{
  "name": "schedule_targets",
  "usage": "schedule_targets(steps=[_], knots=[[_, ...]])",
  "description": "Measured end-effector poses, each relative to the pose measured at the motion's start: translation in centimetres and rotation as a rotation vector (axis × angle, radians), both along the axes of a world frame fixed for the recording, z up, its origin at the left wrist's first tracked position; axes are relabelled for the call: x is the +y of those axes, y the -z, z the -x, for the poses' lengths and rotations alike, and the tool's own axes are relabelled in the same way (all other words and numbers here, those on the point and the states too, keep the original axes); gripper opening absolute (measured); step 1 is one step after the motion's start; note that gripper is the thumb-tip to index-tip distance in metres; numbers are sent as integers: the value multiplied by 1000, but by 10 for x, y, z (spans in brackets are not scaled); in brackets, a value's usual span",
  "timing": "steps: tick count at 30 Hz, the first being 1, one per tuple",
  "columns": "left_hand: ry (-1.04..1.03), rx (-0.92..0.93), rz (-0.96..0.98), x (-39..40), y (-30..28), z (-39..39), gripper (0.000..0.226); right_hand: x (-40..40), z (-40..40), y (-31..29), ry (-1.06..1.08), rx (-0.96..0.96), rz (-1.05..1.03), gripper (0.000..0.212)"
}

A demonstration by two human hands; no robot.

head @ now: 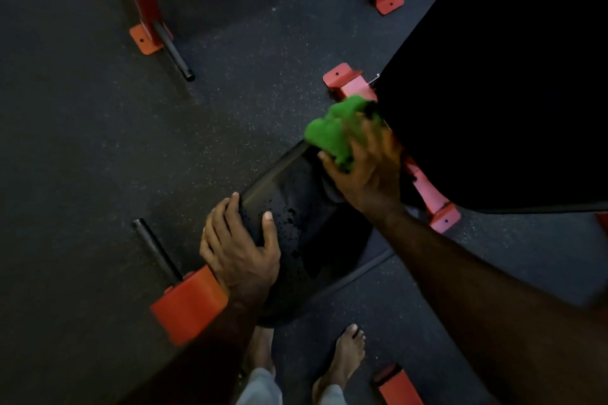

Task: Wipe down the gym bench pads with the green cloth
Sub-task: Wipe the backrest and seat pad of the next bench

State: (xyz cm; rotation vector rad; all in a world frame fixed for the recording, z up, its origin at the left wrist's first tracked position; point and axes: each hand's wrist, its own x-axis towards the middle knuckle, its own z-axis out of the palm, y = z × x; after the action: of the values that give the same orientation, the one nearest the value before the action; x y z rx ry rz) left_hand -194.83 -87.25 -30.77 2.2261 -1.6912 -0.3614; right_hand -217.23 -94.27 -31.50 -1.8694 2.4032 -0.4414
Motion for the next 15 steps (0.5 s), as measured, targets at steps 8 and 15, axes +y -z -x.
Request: schedule_targets(steps=[8, 15], knots=[[0, 7, -5, 0, -3, 0, 58, 36, 10, -12, -248, 100, -150, 73], [9, 5, -2, -1, -1, -2, 59, 63, -29, -15, -197, 39, -183, 73]])
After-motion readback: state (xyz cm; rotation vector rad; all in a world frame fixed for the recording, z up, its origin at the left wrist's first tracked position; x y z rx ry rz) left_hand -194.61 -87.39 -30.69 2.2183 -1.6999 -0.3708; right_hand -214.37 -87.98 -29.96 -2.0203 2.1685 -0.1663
